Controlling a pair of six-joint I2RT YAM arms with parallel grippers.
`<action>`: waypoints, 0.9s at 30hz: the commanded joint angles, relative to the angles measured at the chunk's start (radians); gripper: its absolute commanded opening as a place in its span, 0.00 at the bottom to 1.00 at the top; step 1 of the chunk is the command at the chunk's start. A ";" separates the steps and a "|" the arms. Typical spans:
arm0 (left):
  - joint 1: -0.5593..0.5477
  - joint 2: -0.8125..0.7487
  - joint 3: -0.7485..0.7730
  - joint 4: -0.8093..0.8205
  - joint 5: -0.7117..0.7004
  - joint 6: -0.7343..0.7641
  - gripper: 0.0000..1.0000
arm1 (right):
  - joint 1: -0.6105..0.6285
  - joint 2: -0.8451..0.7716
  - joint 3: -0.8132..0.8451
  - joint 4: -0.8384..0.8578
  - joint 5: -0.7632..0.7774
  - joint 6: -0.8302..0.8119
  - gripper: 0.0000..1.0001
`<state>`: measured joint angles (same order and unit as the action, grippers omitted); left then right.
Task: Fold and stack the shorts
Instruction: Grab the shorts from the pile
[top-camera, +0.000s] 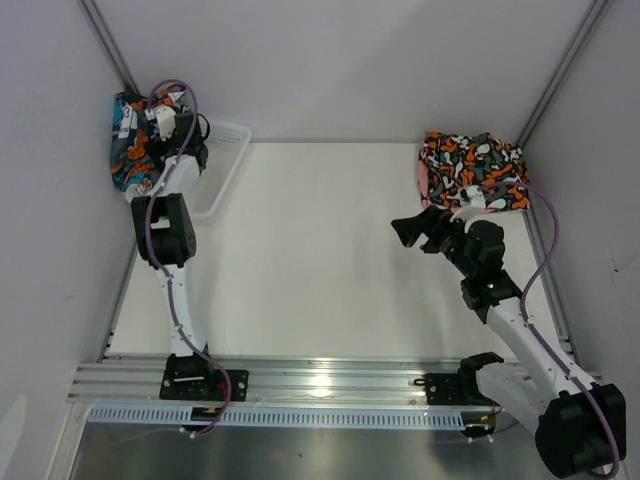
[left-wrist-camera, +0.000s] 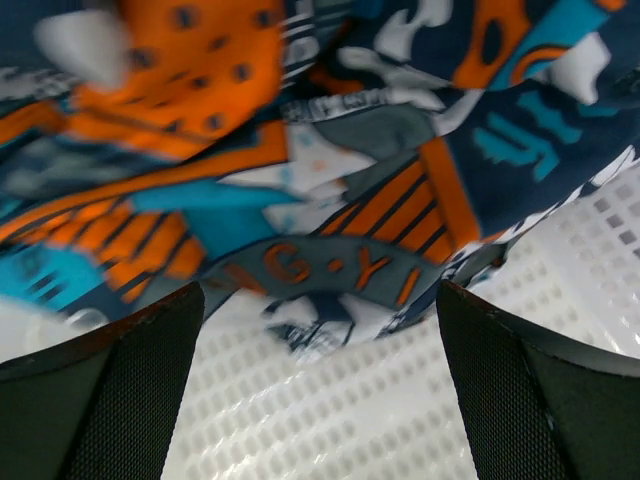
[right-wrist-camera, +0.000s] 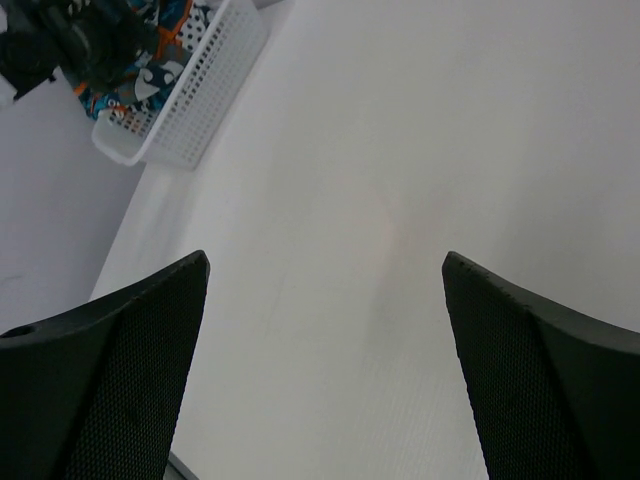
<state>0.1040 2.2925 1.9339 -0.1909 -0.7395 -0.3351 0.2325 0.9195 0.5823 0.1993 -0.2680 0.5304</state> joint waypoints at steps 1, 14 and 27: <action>0.002 0.099 0.198 -0.059 -0.012 0.100 0.99 | 0.074 0.012 -0.007 0.035 0.071 -0.059 1.00; 0.031 0.148 0.169 0.122 -0.101 0.177 0.99 | 0.168 0.076 -0.061 0.107 0.144 -0.083 1.00; 0.068 0.216 0.307 -0.185 -0.058 0.127 0.64 | 0.172 0.099 -0.076 0.138 0.125 -0.070 0.99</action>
<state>0.1379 2.4870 2.1582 -0.2348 -0.7761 -0.1787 0.3992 1.0138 0.5106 0.2771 -0.1539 0.4728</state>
